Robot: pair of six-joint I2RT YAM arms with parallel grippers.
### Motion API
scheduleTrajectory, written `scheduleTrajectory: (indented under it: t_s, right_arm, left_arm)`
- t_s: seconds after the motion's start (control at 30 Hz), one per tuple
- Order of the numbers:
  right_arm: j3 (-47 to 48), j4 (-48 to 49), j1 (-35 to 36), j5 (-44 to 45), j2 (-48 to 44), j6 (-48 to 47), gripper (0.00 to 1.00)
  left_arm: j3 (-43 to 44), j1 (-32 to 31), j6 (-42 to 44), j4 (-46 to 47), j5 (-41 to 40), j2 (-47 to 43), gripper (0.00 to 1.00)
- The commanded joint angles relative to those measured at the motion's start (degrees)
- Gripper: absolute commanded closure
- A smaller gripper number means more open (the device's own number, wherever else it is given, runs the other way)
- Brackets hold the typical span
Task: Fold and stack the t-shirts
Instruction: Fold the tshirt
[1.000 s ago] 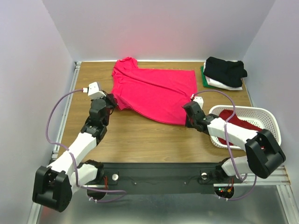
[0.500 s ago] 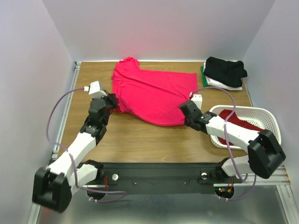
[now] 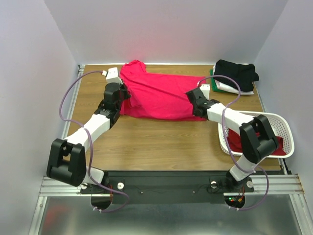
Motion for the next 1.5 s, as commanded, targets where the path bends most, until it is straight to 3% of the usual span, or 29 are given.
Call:
scheduleTrajectory:
  t_s: [0.0,0.33,1.07,1.47]
  right_arm:
    - [2.6,2.3,-3.1,-1.0,1.4,-2.7,0.99]
    - [7.1,3.7,-7.1,-4.7,8.7,-5.5,0.99]
    - [14.9,4.0,-10.5,-6.4,14.4,-8.1,0.99]
    - [17.1,4.0,-11.2,-6.0,15.7,-8.3,0.91]
  left_arm:
    - [5.0,1.0,3.1,2.4,-0.1,3.3,1.00]
    - [13.8,2.3,5.6,4.1,0.4,13.0,1.00]
    - [32.9,5.3,9.4,1.4,4.6,28.2,1.00]
    - [40.0,6.8,10.8,0.9,7.4,32.9,1.00]
